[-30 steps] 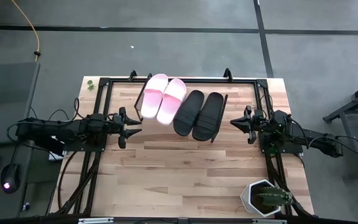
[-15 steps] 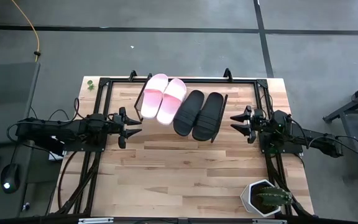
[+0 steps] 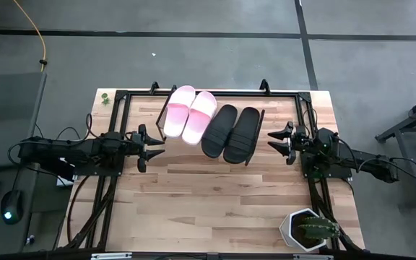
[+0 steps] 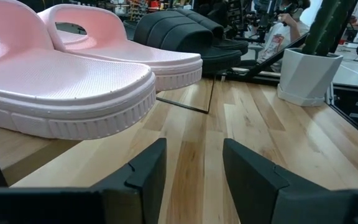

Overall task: Pick and place slides into the shelf
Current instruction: Return to Home Position

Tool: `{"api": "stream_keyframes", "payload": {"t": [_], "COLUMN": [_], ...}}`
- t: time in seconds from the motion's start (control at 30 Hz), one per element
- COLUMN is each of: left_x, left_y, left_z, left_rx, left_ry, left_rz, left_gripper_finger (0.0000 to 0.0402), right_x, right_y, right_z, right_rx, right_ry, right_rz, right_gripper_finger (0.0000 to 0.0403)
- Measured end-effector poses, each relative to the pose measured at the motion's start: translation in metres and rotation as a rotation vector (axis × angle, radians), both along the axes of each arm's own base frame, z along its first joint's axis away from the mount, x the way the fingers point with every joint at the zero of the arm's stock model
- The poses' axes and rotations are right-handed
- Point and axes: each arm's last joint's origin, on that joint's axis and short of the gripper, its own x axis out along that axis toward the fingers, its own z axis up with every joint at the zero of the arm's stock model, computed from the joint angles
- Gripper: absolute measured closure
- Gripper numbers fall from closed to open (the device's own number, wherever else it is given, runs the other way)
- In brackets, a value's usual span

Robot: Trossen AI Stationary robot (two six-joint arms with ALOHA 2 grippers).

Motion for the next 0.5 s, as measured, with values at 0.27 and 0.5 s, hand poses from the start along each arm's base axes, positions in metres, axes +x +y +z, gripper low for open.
{"api": "stream_keyframes", "payload": {"t": [0.27, 0.5], "left_x": [-0.0001, -0.0001], "left_y": [0.0002, 0.0003], "left_z": [0.0000, -0.0002], "left_rx": [-0.006, 0.008], "left_ry": [-0.001, 0.004], "left_rz": [0.009, 0.011], "left_gripper_finger": [0.0254, 0.0254], "right_x": [0.0003, 0.0003], "right_y": [0.0019, 0.0024], "right_z": [-0.0009, -0.0008], "right_rx": [-0.064, -0.090], "right_ry": [0.017, 0.019], "right_rz": [0.062, 0.077], "right_gripper_finger": [0.0206, 0.0206]}}
